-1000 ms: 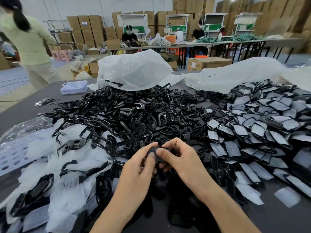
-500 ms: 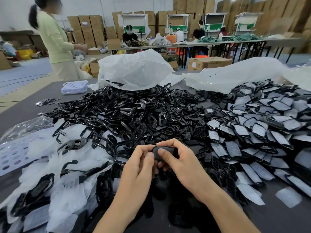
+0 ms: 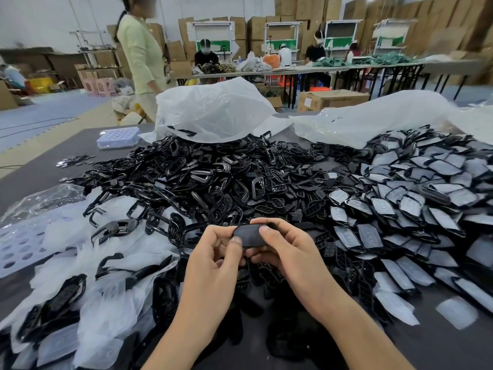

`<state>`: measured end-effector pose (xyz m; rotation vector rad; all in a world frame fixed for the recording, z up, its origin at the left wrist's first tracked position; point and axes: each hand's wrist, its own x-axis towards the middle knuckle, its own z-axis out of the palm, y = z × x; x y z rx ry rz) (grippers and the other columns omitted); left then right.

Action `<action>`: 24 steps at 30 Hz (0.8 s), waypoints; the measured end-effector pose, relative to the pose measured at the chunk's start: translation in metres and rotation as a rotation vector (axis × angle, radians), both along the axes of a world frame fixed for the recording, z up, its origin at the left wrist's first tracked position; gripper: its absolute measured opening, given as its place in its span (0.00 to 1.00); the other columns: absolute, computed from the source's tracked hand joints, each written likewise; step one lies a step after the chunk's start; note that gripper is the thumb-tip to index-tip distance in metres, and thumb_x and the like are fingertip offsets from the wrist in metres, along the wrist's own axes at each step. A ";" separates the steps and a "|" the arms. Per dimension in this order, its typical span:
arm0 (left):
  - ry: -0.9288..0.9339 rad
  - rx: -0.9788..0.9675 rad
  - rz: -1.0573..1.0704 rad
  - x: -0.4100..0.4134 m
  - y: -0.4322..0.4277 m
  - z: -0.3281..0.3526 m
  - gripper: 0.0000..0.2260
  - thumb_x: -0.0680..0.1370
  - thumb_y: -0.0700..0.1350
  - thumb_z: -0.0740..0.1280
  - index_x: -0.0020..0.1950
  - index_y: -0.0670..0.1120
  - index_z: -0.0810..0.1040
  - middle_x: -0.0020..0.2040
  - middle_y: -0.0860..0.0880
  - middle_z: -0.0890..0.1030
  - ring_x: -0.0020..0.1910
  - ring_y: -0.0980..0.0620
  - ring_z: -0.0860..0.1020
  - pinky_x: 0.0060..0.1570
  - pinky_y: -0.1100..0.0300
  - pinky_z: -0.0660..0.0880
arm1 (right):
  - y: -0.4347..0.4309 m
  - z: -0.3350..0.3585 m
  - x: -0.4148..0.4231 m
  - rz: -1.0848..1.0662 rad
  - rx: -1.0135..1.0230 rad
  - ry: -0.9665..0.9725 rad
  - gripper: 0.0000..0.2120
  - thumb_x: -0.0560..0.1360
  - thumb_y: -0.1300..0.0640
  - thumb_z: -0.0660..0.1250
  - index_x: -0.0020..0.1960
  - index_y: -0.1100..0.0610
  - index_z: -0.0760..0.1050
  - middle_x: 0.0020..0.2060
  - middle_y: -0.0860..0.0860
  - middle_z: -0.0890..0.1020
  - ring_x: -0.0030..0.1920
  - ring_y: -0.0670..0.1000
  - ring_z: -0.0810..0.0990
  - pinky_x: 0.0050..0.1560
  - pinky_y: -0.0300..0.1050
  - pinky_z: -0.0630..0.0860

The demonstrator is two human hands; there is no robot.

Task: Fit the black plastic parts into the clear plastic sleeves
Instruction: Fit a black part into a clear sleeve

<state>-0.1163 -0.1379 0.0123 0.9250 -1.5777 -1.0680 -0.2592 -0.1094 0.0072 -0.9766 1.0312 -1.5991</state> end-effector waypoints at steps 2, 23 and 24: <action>0.003 -0.002 -0.006 0.000 0.001 0.001 0.06 0.81 0.41 0.65 0.48 0.51 0.78 0.35 0.53 0.81 0.34 0.57 0.78 0.37 0.63 0.76 | -0.001 0.000 0.000 0.009 0.010 -0.027 0.13 0.84 0.63 0.61 0.51 0.53 0.84 0.45 0.58 0.87 0.40 0.52 0.85 0.41 0.39 0.81; -0.137 -0.153 -0.070 0.002 0.004 -0.008 0.11 0.81 0.39 0.67 0.50 0.56 0.80 0.40 0.58 0.84 0.37 0.61 0.81 0.38 0.74 0.73 | 0.004 0.001 -0.005 0.065 0.087 0.158 0.06 0.67 0.47 0.76 0.40 0.46 0.81 0.39 0.52 0.86 0.39 0.50 0.84 0.42 0.41 0.79; -0.153 -0.171 -0.071 0.002 0.004 -0.008 0.11 0.81 0.39 0.66 0.51 0.57 0.80 0.40 0.59 0.84 0.38 0.60 0.81 0.38 0.73 0.73 | 0.004 0.001 -0.007 0.061 0.082 0.171 0.06 0.67 0.46 0.75 0.40 0.47 0.81 0.40 0.52 0.86 0.39 0.50 0.84 0.42 0.42 0.79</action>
